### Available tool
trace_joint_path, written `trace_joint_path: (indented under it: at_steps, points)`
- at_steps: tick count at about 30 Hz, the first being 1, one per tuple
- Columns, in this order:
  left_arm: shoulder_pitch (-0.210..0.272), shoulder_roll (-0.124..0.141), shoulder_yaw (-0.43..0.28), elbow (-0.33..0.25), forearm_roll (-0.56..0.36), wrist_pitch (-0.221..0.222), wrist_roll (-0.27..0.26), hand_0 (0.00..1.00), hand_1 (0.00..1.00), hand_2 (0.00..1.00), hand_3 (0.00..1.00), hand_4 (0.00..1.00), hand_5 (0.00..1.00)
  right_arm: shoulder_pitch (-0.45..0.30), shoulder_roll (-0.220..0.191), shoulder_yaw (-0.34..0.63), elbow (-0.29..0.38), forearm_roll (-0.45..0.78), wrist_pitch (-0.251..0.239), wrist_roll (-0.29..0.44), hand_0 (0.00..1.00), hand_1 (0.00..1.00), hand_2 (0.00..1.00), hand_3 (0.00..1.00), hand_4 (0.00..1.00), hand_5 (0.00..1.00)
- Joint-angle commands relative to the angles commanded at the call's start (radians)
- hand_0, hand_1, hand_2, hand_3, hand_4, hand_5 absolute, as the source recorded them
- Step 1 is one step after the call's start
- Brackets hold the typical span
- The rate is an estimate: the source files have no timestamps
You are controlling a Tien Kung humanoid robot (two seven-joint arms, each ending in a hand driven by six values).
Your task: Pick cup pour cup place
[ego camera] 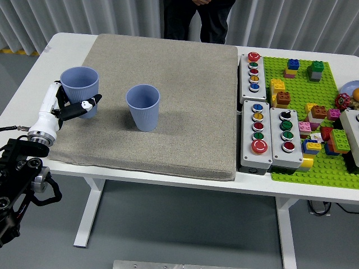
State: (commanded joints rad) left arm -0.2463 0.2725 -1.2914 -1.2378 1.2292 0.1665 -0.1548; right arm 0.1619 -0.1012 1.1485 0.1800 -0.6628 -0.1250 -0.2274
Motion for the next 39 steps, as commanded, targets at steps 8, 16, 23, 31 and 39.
trace_joint_path:
  at_steps: [8, 16, 23, 31, 39]
  points:
    - [-0.025, 0.056, 0.018, -0.087, 0.241, 0.008, 0.053, 0.498, 0.517, 0.53, 0.541, 0.747, 0.11, -0.006, -0.002, -0.002, 0.0, 0.0, -0.001, 0.0, 0.722, 0.69, 0.741, 0.702, 0.318, 0.302]
    - [-0.097, 0.11, 0.074, -0.124, 0.369, 0.005, 0.078, 0.5, 0.52, 0.532, 0.542, 0.737, 0.104, 0.002, -0.005, -0.005, 0.0, 0.009, -0.002, 0.003, 0.723, 0.69, 0.741, 0.701, 0.317, 0.303]
    - [-0.151, 0.135, 0.116, -0.131, 0.478, 0.003, 0.098, 0.503, 0.521, 0.533, 0.543, 0.728, 0.099, 0.011, -0.005, -0.006, 0.0, 0.016, -0.004, 0.005, 0.723, 0.69, 0.741, 0.701, 0.317, 0.303]
    - [-0.178, 0.155, 0.147, -0.122, 0.573, 0.002, 0.111, 0.506, 0.523, 0.537, 0.544, 0.71, 0.087, 0.014, -0.006, -0.003, 0.0, 0.016, -0.006, 0.005, 0.723, 0.69, 0.74, 0.701, 0.318, 0.301]
    - [-0.209, 0.172, 0.181, -0.114, 0.743, 0.003, 0.132, 0.515, 0.525, 0.541, 0.544, 0.699, 0.077, 0.017, -0.007, -0.006, 0.0, 0.019, -0.006, 0.006, 0.723, 0.69, 0.739, 0.7, 0.319, 0.3]
